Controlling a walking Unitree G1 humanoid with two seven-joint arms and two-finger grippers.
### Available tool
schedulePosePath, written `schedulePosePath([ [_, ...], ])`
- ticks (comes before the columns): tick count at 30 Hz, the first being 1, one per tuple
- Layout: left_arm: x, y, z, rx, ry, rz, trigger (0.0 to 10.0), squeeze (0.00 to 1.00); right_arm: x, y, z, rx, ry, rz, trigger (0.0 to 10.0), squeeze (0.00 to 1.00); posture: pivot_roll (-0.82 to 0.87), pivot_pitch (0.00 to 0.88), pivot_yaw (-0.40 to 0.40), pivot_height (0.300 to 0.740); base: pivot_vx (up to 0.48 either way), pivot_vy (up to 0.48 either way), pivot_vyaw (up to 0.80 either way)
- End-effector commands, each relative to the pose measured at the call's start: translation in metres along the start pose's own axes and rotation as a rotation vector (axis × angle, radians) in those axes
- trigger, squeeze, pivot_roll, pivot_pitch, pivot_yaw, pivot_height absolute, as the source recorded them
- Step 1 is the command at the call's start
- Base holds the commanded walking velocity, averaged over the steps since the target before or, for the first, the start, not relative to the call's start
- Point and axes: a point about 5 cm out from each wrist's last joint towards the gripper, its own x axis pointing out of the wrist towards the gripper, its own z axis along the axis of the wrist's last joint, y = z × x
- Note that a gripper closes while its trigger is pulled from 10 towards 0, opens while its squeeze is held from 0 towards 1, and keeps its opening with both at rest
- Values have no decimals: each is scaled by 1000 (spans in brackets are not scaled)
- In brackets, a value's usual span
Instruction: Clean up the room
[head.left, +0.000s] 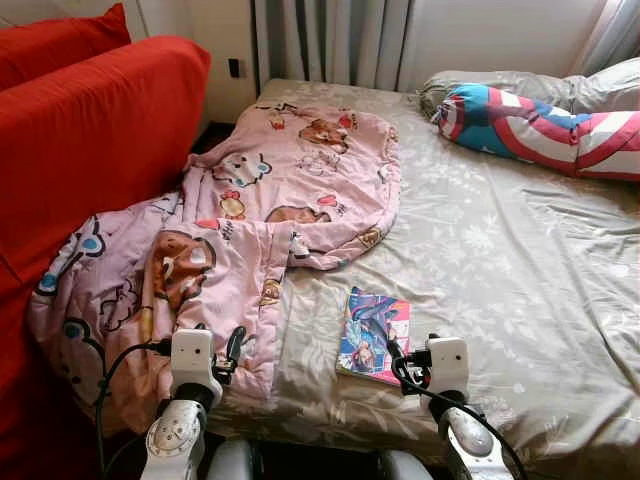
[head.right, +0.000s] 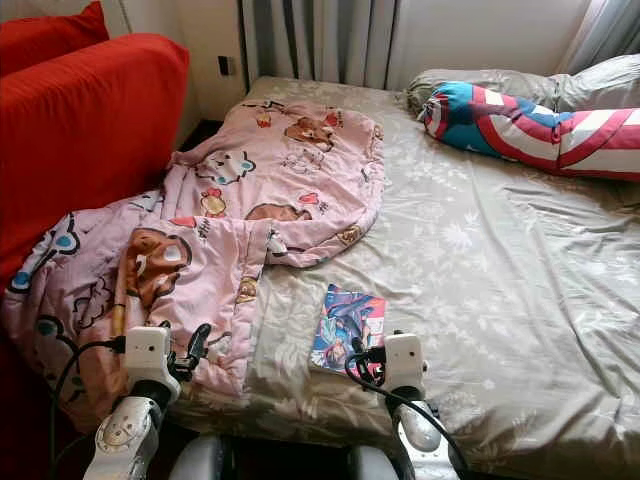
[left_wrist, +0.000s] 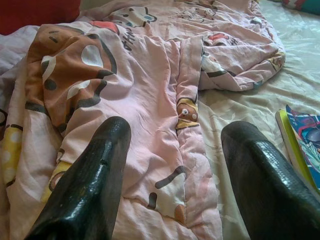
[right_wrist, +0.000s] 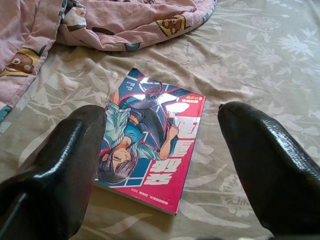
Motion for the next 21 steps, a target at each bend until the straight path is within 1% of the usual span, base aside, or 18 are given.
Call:
schedulePosePath([
  [1,2,-3,2,-9,-7,-8,10000,0,-2,1,-4,12,11,-4,10000,0,-133,49,-51,645,0,0,0],
  [10,2,-3,3,-9,-9,-7,10000,0,-1,1,-7,-1,39,-6,10000,0,-131,52,-53,645,0,0,0],
  [21,2,-3,3,-10,-9,-8,10000,0,-2,-1,-7,11,25,-15,10000,0,-131,52,-53,645,0,0,0],
])
